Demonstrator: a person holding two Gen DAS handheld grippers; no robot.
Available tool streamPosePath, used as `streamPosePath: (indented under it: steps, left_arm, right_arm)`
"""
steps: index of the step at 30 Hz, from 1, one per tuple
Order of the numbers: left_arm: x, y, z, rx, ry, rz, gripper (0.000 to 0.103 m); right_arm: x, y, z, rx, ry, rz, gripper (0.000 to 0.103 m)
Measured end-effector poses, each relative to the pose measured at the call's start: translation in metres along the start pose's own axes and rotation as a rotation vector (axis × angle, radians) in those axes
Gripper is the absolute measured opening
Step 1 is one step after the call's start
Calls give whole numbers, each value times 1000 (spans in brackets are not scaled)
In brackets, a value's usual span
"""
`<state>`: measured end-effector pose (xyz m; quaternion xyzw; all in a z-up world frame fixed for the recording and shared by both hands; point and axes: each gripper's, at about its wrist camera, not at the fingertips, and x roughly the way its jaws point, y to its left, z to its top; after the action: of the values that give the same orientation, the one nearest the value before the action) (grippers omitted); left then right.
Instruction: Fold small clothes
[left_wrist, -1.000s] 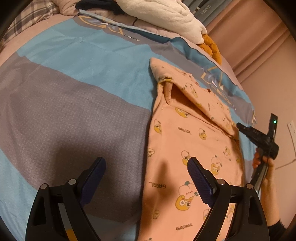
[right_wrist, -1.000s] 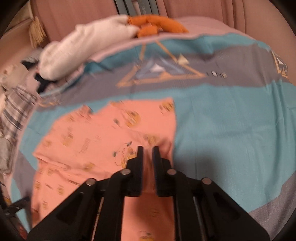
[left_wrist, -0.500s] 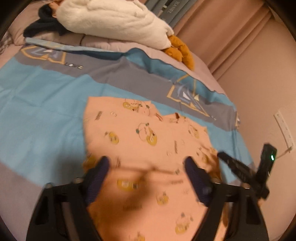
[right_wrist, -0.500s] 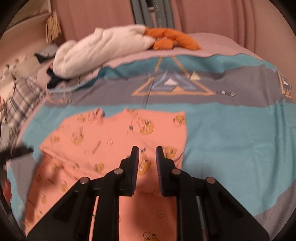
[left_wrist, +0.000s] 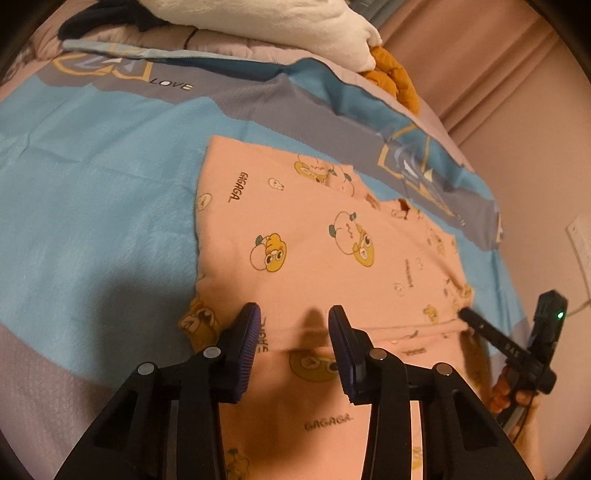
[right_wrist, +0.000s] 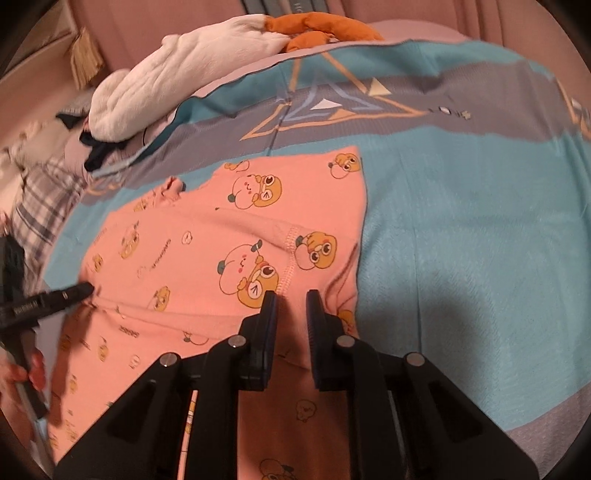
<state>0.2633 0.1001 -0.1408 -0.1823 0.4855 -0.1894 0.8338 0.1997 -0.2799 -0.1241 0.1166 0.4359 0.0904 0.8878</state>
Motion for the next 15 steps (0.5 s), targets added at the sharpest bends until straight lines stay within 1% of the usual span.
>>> streamPosePath:
  steps: [1, 3, 4, 5, 6, 7, 10, 15]
  left_arm:
    - [-5, 1, -1, -11, -6, -2, 40]
    - [-22, 3, -6, -21, -20, 3, 51]
    - [-34, 5, -13, -18, -33, 12, 63]
    - [-44, 6, -19, -11, -45, 27, 72]
    - [-53, 7, -26, -4, -55, 45, 73]
    - [-66, 10, -37, -2, -66, 56, 73]
    - [-90, 21, -67, -36, -62, 40, 73]
    - [-108, 30, -115, -100, -14, -26, 73]
  right_arm:
    - [-4, 0, 0, 17, 8, 7, 17]
    - [-16, 4, -3, 18, 11, 13, 26]
    - [-22, 7, -6, 11, 6, 12, 39]
    - [-32, 9, -10, -6, -3, 4, 52]
    - [-43, 11, -16, -27, -18, -5, 55]
    - [-56, 14, -25, -51, -33, -17, 56]
    - [-81, 8, -47, -70, -37, -23, 55]
    - [-117, -11, -91, 6, -15, -13, 56]
